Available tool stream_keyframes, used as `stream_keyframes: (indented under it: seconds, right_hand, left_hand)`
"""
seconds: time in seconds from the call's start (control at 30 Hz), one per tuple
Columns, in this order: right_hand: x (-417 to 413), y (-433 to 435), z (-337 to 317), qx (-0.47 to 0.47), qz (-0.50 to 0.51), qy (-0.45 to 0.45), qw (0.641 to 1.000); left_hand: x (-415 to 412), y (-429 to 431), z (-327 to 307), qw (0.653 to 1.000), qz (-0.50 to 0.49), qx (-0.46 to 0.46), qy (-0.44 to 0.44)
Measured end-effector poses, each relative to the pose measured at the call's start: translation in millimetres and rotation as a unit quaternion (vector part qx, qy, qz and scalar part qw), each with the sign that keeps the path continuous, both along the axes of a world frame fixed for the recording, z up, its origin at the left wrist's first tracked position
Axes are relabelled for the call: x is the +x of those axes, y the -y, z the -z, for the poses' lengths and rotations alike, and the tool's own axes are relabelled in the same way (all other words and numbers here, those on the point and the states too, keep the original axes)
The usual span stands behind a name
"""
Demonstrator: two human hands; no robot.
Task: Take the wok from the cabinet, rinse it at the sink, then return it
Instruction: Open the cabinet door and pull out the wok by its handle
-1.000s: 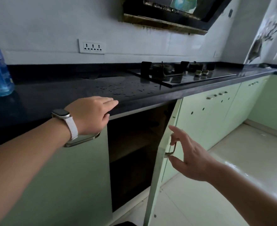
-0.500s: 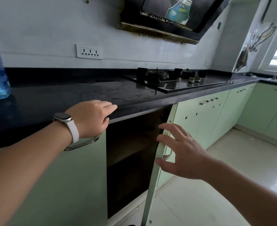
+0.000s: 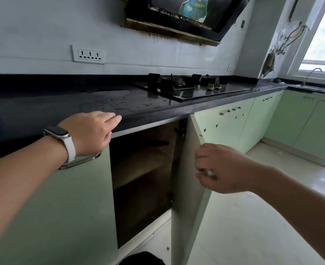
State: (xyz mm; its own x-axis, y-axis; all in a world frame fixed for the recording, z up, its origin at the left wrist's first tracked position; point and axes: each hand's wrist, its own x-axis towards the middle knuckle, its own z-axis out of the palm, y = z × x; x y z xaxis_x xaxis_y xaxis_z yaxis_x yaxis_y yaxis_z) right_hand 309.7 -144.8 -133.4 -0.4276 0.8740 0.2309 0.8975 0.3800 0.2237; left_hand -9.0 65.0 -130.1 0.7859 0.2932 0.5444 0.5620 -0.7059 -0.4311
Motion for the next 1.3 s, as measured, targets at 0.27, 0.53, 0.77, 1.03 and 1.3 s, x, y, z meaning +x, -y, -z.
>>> stream_keyframes:
  seconds: [0.27, 0.53, 0.77, 1.03, 1.3]
  right_hand:
    - [76, 47, 2, -0.01, 0.114, 0.109, 0.987]
    - [131, 49, 22, 0.003, 0.228, 0.183, 0.956]
    - [161, 41, 37, -0.009, 0.274, 0.171, 0.946]
    - [107, -1, 44, 0.028, 0.211, 0.061, 0.975]
    - [32, -117, 77, -0.053, 0.128, -0.013, 0.99]
  left_hand:
    - [3, -7, 8, 0.999, 0.03, 0.033, 0.031]
    - [4, -25, 20, 0.997, 0.04, 0.034, 0.059]
    - [5, -11, 12, 0.998, 0.036, 0.041, 0.037]
    - [5, -6, 8, 0.998, 0.028, 0.053, 0.009]
    - [3, 0, 5, 0.999, -0.006, 0.036, -0.018]
